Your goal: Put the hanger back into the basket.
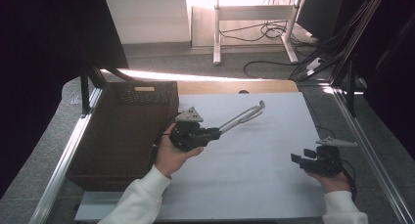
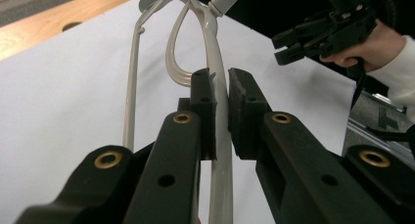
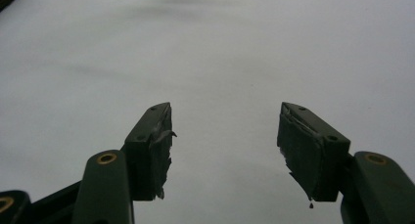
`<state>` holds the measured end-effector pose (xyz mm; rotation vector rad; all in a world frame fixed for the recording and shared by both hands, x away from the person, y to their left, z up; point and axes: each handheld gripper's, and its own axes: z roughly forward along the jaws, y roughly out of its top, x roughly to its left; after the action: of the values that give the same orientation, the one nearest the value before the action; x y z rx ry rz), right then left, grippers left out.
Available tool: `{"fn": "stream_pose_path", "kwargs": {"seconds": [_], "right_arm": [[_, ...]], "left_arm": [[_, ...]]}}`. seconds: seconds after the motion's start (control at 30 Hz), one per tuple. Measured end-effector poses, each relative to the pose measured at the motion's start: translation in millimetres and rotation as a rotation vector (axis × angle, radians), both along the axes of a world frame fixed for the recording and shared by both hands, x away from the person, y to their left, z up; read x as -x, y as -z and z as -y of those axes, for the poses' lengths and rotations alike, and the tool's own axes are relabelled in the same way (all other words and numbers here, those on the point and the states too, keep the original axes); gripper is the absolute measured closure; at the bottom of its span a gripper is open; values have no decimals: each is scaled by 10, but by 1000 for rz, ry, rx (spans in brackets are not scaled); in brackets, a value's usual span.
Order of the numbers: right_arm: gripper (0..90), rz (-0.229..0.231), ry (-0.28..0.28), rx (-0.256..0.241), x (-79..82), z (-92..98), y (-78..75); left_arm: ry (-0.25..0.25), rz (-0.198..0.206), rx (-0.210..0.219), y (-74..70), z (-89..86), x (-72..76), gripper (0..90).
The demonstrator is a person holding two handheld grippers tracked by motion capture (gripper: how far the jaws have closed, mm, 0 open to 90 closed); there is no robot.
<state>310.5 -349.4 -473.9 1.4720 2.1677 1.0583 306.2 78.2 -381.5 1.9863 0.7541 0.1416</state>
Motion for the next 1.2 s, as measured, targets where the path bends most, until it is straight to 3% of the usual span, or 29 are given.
{"fn": "stream_pose_path", "kwargs": {"seconds": [0.5, 0.77, 1.2], "right_arm": [[383, -1, 2, 2, -6, 0, 3], [383, 2, 4, 0, -8, 1, 7], [383, -2, 5, 4, -10, -3, 9]], "left_arm": [[-21, 36, 33, -231, -297, 100, 823], [-41, 46, 41, -270, -448, 119, 823], [-98, 73, 85, -332, -945, 220, 823]]}}
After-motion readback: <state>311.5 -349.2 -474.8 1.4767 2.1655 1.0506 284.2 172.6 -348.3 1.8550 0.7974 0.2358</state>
